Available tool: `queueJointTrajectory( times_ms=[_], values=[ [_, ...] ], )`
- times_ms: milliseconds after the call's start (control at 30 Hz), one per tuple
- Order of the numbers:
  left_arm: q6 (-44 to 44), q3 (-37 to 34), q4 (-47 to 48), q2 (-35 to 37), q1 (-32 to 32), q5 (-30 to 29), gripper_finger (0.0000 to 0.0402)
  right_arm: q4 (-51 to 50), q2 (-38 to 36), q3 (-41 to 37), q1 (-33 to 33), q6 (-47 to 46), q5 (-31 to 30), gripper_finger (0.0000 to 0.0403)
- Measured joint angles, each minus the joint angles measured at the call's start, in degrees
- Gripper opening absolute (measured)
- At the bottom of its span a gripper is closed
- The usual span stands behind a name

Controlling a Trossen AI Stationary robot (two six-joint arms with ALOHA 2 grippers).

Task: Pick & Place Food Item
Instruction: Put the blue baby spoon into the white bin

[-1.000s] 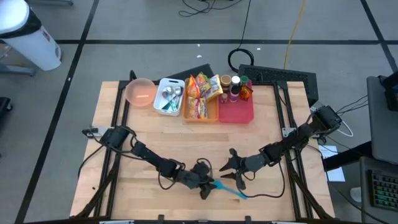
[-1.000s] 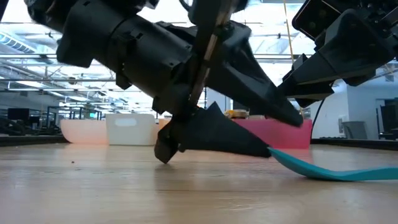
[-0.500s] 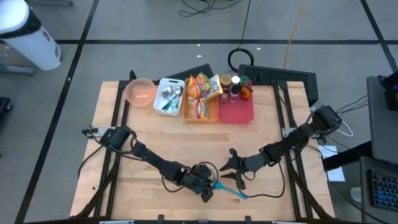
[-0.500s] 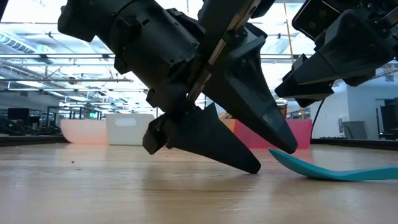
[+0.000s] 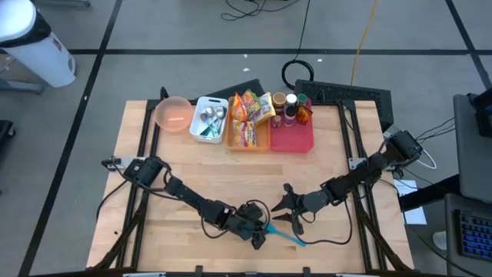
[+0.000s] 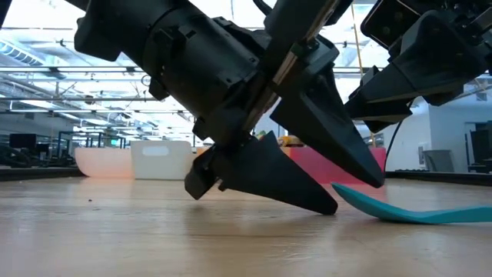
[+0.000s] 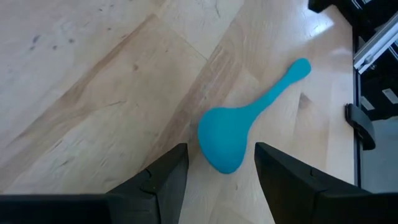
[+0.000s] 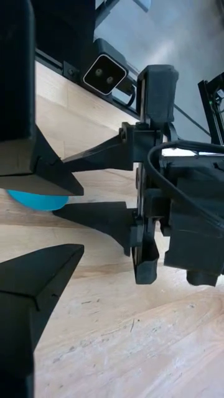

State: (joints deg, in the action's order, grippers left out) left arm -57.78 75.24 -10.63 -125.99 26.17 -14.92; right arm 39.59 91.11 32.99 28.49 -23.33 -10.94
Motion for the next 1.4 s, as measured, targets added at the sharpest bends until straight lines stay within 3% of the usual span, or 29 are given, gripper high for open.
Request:
queueJointTrajectory(
  times_ms=[333,867,1400],
  values=[
    [0.02,0.02,-0.23,-0.07,-0.17,-0.15,0.0187,0.02,0.00,0.00,-0.02,0.00,0.01,0.0128],
    [4.04,-0.02,-0.68,-0.35,-0.66,-2.12,0.0010,0.02,0.00,0.00,-0.02,0.00,0.02,0.0128],
    [12.36,-0.02,1.91,1.99,-0.98,0.36,0.0005,0.46,0.00,0.00,-0.02,0.08,0.04,0.0128]
  ],
)
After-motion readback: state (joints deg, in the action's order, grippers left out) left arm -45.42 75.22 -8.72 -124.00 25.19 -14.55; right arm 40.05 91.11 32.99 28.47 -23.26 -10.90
